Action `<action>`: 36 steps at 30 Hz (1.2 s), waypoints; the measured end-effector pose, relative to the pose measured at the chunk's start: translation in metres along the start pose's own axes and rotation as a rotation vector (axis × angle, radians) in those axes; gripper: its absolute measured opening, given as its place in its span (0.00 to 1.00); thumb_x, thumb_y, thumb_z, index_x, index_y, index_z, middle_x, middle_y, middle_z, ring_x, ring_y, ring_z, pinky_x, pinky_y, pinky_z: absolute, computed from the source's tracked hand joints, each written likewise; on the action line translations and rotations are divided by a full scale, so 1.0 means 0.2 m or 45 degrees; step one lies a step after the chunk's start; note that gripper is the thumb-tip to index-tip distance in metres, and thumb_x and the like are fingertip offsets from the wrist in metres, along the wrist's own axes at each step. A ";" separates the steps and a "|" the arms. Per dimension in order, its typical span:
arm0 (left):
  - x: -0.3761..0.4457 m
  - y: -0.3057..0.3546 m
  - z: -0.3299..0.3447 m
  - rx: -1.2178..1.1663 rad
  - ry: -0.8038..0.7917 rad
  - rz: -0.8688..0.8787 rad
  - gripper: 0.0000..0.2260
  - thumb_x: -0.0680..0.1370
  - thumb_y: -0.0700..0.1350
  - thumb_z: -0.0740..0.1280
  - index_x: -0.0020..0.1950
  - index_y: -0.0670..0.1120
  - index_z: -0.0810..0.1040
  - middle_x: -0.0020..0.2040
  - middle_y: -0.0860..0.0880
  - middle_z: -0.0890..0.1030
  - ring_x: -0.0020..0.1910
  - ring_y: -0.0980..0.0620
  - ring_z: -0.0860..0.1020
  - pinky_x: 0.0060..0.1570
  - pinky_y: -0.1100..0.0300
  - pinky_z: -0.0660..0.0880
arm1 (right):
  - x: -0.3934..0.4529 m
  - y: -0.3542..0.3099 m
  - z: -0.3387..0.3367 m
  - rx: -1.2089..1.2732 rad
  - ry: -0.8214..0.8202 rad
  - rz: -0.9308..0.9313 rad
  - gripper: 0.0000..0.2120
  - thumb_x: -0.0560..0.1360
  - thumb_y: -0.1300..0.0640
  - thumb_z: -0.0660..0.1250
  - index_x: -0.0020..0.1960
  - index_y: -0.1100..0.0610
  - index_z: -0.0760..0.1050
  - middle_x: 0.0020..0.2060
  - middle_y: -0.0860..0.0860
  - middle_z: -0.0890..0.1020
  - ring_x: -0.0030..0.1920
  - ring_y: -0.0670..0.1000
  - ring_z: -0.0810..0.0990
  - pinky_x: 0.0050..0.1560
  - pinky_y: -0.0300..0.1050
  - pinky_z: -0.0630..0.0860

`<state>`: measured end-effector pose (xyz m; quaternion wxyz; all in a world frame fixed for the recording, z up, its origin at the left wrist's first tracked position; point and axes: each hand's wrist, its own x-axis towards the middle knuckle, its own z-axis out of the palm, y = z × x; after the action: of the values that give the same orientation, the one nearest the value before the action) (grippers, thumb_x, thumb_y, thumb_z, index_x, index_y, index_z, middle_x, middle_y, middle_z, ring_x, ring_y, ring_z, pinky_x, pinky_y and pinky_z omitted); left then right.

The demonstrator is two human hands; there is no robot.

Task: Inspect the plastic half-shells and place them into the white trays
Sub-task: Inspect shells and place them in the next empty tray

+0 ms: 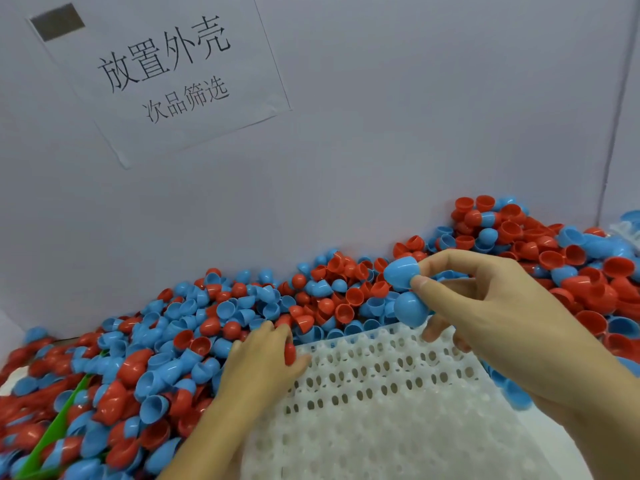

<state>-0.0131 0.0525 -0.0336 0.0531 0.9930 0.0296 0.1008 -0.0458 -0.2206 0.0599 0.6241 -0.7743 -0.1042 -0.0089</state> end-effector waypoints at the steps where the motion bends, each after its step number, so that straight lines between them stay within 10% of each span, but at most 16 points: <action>1: -0.01 0.00 0.01 -0.021 0.008 -0.012 0.11 0.77 0.60 0.66 0.47 0.54 0.72 0.43 0.58 0.73 0.43 0.59 0.73 0.52 0.57 0.75 | 0.00 0.00 0.00 -0.005 -0.005 -0.005 0.06 0.77 0.46 0.66 0.44 0.35 0.77 0.32 0.48 0.85 0.31 0.53 0.75 0.33 0.45 0.74; 5: -0.02 0.02 -0.01 -0.165 0.098 -0.055 0.08 0.80 0.53 0.67 0.46 0.51 0.74 0.42 0.56 0.76 0.41 0.58 0.75 0.47 0.60 0.76 | -0.01 -0.01 0.00 -0.020 0.000 -0.012 0.06 0.77 0.47 0.67 0.44 0.36 0.78 0.33 0.46 0.85 0.31 0.52 0.78 0.30 0.41 0.74; 10: -0.12 0.06 -0.13 -1.312 0.370 -0.449 0.06 0.82 0.49 0.64 0.49 0.51 0.80 0.44 0.51 0.84 0.44 0.53 0.84 0.44 0.59 0.81 | -0.01 0.00 -0.01 -0.032 0.008 0.035 0.03 0.76 0.51 0.70 0.45 0.44 0.80 0.32 0.46 0.85 0.28 0.41 0.78 0.28 0.35 0.73; 15: -0.29 0.13 -0.16 -2.510 0.154 -0.830 0.12 0.82 0.48 0.63 0.48 0.42 0.82 0.40 0.45 0.82 0.35 0.47 0.83 0.31 0.53 0.80 | -0.02 0.00 -0.01 -0.041 -0.001 0.046 0.07 0.76 0.53 0.70 0.47 0.41 0.82 0.32 0.47 0.84 0.27 0.43 0.75 0.34 0.44 0.74; 18: -0.27 0.11 -0.18 -2.730 0.026 -0.894 0.12 0.81 0.50 0.64 0.48 0.42 0.79 0.40 0.44 0.81 0.34 0.47 0.81 0.30 0.56 0.78 | -0.03 -0.02 -0.02 -0.040 0.035 0.014 0.08 0.77 0.54 0.69 0.48 0.42 0.83 0.35 0.46 0.86 0.31 0.47 0.78 0.39 0.50 0.76; 24: 0.01 0.10 -0.08 -0.962 0.246 -0.276 0.04 0.78 0.50 0.71 0.47 0.52 0.77 0.35 0.53 0.77 0.30 0.60 0.72 0.29 0.65 0.70 | -0.05 -0.06 -0.03 -0.040 0.082 -0.043 0.13 0.76 0.53 0.69 0.45 0.33 0.80 0.37 0.47 0.86 0.40 0.59 0.81 0.47 0.61 0.81; 27: 0.14 0.10 0.01 -0.266 0.001 -0.058 0.17 0.75 0.60 0.71 0.59 0.54 0.74 0.51 0.54 0.76 0.48 0.55 0.77 0.42 0.60 0.74 | -0.05 -0.04 -0.02 -0.020 0.073 -0.019 0.08 0.77 0.53 0.69 0.48 0.39 0.82 0.37 0.48 0.86 0.35 0.54 0.80 0.39 0.52 0.79; 36: 0.42 0.09 0.04 0.588 -0.276 -0.068 0.33 0.72 0.68 0.67 0.70 0.50 0.68 0.65 0.43 0.72 0.61 0.45 0.75 0.46 0.53 0.71 | -0.02 0.00 -0.03 -0.005 0.070 -0.019 0.06 0.77 0.52 0.69 0.51 0.41 0.80 0.37 0.43 0.86 0.33 0.41 0.81 0.37 0.39 0.74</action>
<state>0.0712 0.0398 -0.0235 -0.1694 0.9828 0.0721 -0.0170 -0.0484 -0.2273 0.0618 0.6252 -0.7741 -0.0930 -0.0351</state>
